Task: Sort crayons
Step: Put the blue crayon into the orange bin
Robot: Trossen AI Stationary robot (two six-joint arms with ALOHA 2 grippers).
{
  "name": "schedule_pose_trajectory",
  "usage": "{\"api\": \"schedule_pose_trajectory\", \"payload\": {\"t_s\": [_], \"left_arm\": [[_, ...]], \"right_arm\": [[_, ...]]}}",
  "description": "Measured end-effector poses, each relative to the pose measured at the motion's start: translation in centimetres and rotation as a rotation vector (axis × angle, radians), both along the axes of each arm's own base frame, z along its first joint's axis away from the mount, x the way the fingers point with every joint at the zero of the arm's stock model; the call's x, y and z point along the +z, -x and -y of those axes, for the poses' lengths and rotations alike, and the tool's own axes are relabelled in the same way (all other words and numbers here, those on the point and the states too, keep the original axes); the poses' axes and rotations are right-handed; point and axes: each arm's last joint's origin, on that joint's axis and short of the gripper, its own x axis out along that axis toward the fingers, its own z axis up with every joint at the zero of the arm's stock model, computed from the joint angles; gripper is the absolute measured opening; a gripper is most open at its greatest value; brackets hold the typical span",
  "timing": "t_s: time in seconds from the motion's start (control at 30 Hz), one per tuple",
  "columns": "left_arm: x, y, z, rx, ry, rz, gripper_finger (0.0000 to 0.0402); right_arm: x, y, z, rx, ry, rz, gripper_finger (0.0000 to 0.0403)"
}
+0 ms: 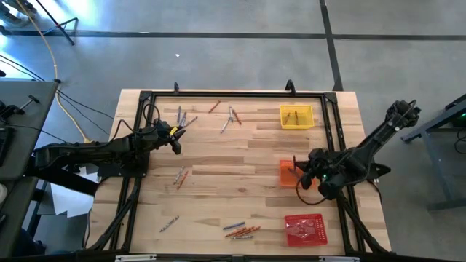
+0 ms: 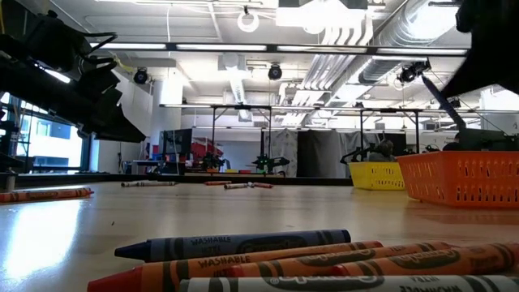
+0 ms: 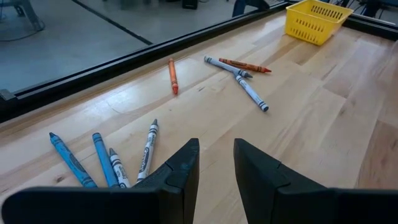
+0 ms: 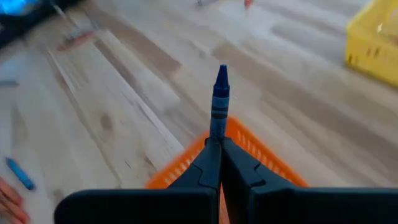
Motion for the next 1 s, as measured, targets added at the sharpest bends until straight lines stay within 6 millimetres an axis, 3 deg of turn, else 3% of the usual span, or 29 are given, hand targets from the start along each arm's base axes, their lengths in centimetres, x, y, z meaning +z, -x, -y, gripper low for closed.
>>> {"api": "schedule_pose_trajectory", "payload": {"t_s": [0.2, 0.43, 1.0], "left_arm": [[0.0, 0.0, 0.0, 0.000, 0.000, 0.000, 0.0087], [0.0, 0.0, 0.0, 0.000, 0.000, -0.001, 0.0087], [0.0, 0.0, 0.0, -0.001, 0.001, -0.004, 0.0087]], "right_arm": [[-2.9, 0.5, -0.1, -0.044, -0.056, -0.038, 0.0000], [-4.8, 1.1, 0.1, -0.083, -0.125, -0.076, 0.0000], [-4.8, 0.9, -0.1, -0.089, -0.163, -0.051, 0.0000]]}}
